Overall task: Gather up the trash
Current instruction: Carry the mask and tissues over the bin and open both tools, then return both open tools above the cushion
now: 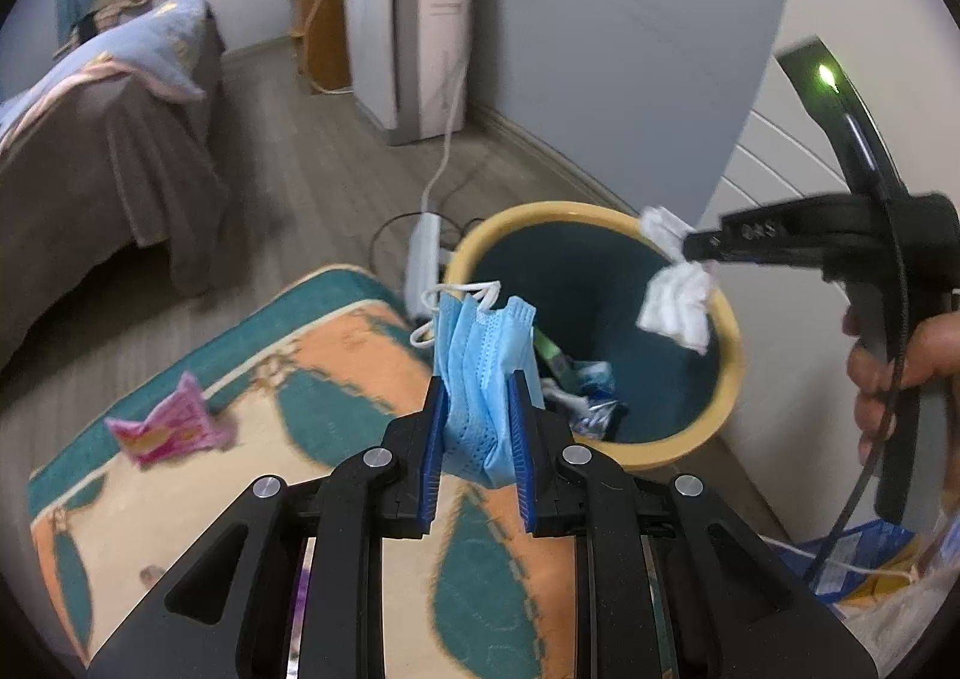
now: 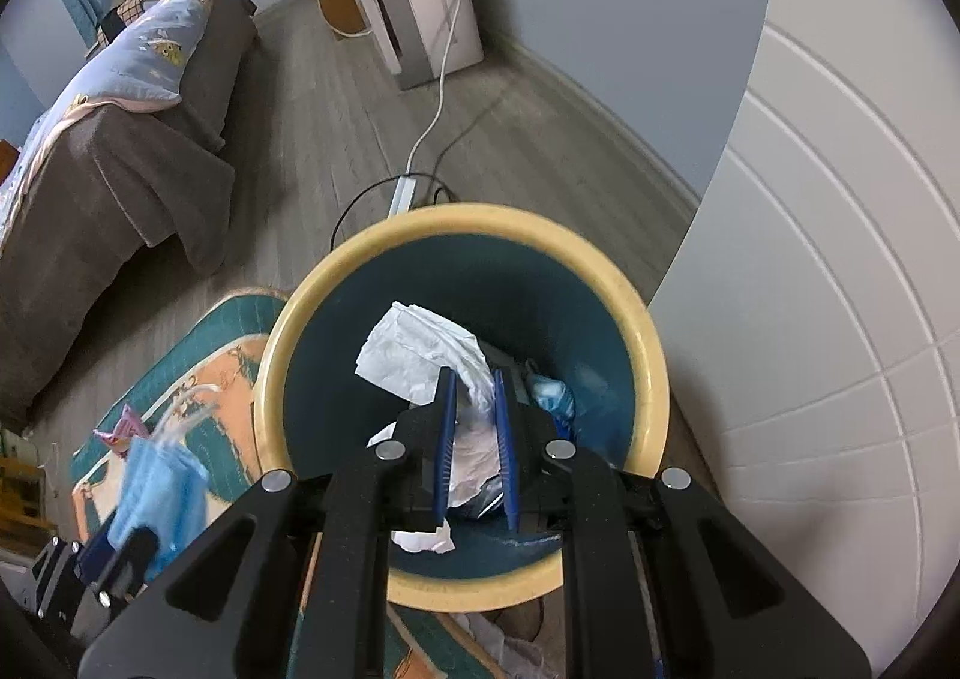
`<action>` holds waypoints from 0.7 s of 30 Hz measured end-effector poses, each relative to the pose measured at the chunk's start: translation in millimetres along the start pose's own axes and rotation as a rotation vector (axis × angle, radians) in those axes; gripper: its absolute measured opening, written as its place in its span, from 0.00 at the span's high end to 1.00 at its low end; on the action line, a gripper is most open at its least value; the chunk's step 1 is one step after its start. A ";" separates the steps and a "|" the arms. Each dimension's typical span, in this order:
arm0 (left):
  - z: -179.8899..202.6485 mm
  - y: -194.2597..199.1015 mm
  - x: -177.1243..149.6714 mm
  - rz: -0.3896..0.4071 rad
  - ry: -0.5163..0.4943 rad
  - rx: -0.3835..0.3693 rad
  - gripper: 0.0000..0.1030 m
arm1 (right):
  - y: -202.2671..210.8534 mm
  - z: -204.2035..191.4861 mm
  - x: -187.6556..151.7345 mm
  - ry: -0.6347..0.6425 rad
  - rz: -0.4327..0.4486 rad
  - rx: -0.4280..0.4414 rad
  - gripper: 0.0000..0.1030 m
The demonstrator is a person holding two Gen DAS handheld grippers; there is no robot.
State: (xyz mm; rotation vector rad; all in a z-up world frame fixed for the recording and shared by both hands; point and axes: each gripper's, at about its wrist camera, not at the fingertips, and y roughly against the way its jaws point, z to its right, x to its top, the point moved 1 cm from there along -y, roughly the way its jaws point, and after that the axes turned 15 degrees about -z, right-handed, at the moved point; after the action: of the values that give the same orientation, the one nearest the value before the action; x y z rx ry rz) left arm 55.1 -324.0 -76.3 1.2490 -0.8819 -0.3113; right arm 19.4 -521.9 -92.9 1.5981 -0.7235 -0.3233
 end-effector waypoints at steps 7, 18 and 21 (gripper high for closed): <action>16.3 -10.9 24.2 0.002 -0.014 -0.016 0.80 | 0.5 -2.7 3.0 0.007 0.022 -0.053 0.88; 20.0 3.7 58.1 0.111 0.021 -0.051 0.52 | 15.0 1.2 8.3 -0.021 0.091 -0.027 0.78; 16.8 0.0 54.8 0.098 0.025 -0.043 0.41 | 14.6 0.1 8.3 -0.021 0.086 -0.031 0.55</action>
State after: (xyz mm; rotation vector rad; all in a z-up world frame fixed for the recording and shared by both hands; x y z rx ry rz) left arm 78.2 -371.1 -53.2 1.1636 -0.9076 -0.2345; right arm 21.7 -527.3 -77.1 1.5310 -0.7976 -0.2874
